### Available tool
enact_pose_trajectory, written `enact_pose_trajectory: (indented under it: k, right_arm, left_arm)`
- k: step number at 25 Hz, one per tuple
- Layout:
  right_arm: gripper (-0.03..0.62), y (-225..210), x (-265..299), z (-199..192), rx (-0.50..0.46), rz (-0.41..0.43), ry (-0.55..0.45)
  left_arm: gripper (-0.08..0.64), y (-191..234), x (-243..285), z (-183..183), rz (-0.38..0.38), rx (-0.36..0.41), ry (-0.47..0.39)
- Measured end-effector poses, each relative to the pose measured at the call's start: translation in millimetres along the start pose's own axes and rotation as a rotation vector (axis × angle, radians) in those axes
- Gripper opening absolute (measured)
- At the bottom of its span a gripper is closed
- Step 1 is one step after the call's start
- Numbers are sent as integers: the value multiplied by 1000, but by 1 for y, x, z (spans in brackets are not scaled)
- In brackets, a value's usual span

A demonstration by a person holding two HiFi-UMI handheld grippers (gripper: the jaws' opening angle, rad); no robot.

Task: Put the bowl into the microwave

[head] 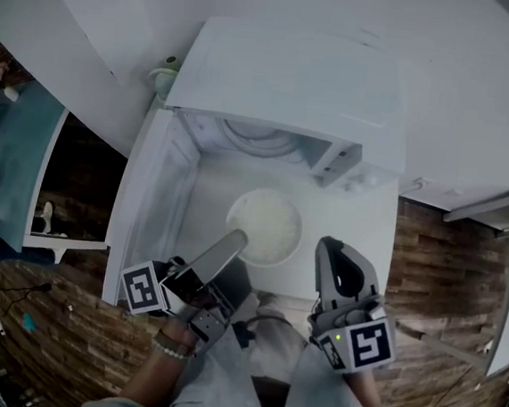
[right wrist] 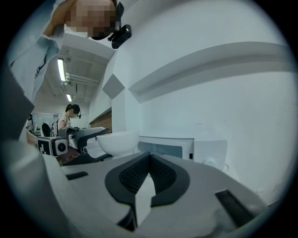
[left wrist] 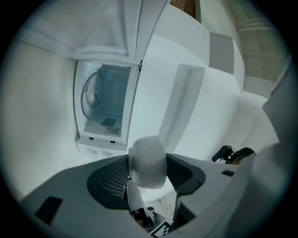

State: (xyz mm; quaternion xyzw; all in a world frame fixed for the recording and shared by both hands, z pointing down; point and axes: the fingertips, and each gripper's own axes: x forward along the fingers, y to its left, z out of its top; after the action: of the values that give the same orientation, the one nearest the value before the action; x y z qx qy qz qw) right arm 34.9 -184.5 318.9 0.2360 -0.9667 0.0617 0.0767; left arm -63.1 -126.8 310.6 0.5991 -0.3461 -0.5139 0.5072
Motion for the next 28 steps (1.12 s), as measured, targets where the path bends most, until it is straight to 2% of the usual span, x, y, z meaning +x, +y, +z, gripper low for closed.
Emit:
enact_pose_trajectory:
  k: [15,18,22,28]
  right_arm:
    - [5,14,23,-2,-13,2,22]
    - [5,14,27,-3,-13,29,23]
    - [6,16,38,-1,-77,75,1]
    - [6,6,52,-11,-95,114,54]
  left_arm:
    - [242,4,-4,20,-8,-3,0]
    - [241,6,0,24,-5,3,-8]
    - [242,11,6,31,-3,4,-35]
    - [242,22,15,39,4,5,-83]
